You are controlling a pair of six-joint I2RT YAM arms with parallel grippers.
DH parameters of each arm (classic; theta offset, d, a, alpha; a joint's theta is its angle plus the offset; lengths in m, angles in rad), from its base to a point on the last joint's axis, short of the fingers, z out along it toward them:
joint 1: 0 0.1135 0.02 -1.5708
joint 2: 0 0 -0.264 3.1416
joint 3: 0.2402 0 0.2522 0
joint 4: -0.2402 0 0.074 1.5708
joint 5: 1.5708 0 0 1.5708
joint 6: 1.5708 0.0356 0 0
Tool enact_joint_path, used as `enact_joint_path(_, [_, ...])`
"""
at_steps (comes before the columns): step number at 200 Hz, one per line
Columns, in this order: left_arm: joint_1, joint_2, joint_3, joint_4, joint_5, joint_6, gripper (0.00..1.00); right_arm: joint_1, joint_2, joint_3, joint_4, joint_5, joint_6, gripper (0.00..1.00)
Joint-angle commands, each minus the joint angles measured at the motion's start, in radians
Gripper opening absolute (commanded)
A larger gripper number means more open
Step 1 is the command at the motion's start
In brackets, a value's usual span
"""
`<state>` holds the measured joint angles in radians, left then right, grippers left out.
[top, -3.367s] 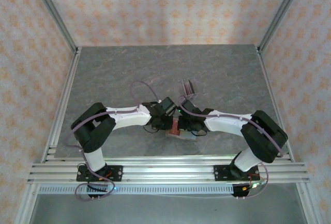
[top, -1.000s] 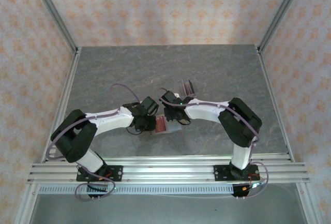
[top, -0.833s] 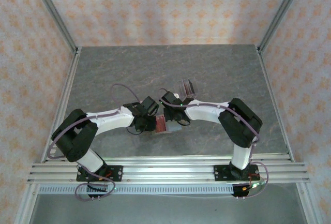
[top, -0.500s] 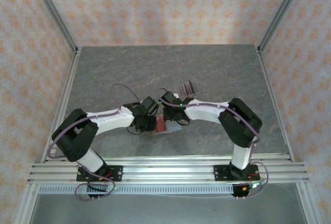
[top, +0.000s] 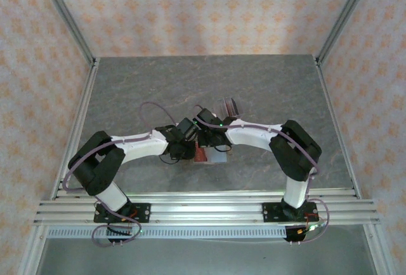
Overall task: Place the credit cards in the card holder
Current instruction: Flip over the card slot in the card holder.
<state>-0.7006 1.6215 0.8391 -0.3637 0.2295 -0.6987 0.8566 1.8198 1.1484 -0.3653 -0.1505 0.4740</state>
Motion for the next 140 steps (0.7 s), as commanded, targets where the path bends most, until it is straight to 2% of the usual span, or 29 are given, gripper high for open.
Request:
enact_joint_path(1, [-0.017, 0.055, -0.016, 0.041, 0.012, -0.025, 0.1, 0.002, -0.021, -0.022, 0.068, -0.093, 0.074, 0.15])
enact_joint_path(38, [-0.019, 0.049, -0.023, 0.054, 0.011, -0.04, 0.1, -0.026, -0.059, -0.064, 0.162, -0.182, 0.136, 0.22])
enact_joint_path(82, [-0.021, 0.042, -0.031, 0.073, 0.016, -0.059, 0.1, -0.06, -0.101, -0.135, 0.291, -0.3, 0.231, 0.26])
enact_joint_path(110, [-0.022, 0.048, -0.031, 0.077, 0.017, -0.058, 0.1, -0.071, -0.149, -0.211, 0.321, -0.31, 0.259, 0.29])
enact_joint_path(140, [-0.022, 0.051, -0.033, 0.082, 0.018, -0.059, 0.1, -0.077, -0.129, -0.282, 0.377, -0.35, 0.285, 0.29])
